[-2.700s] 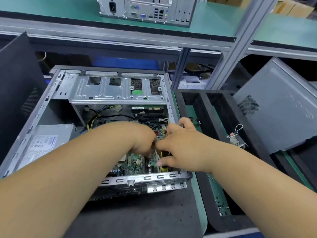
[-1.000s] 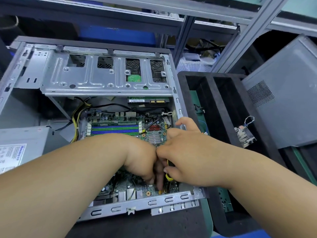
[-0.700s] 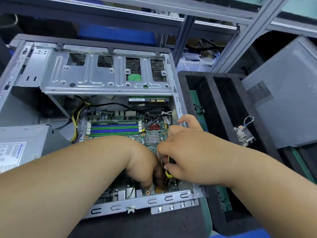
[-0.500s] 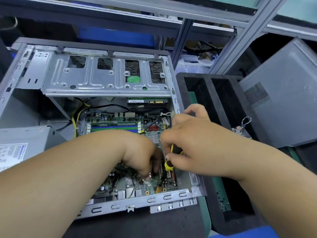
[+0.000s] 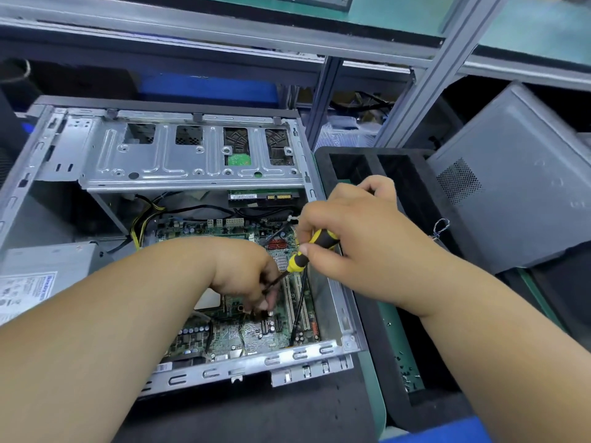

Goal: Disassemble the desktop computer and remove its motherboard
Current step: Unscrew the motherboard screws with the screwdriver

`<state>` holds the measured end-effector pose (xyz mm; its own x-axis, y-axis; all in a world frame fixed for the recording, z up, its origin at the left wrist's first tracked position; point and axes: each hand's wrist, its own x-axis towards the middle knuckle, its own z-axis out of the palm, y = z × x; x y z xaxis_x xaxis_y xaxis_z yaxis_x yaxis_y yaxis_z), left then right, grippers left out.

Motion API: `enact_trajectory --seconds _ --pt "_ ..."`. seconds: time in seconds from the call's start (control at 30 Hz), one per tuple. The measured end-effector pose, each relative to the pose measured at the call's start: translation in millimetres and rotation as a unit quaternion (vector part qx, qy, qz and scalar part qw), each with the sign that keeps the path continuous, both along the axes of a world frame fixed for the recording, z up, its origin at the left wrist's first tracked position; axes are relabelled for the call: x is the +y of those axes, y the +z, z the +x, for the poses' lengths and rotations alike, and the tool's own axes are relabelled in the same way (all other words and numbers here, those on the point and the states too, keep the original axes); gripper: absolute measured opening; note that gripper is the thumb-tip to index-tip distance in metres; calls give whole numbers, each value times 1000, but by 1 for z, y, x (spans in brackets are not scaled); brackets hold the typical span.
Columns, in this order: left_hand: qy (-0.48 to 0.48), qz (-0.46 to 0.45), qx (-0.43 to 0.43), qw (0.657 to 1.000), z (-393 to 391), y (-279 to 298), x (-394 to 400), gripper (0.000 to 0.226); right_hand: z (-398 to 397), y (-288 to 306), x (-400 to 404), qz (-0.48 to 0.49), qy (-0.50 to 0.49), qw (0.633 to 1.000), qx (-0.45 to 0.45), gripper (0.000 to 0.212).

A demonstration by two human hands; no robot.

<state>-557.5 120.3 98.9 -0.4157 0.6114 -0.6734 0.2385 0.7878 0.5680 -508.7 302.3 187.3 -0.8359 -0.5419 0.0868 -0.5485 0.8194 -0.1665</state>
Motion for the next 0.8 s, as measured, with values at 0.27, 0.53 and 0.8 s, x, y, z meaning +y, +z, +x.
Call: enact_trajectory --seconds 0.27,0.53,0.8 --pt "169 101 112 974 3 30 -10 11 18 5 28 -137 -80 986 60 6" --pt "319 207 249 891 38 78 42 13 42 3 102 -489 -264 831 36 8" --pt "100 98 343 929 76 70 190 19 64 -34 189 -531 -402 745 -27 10"
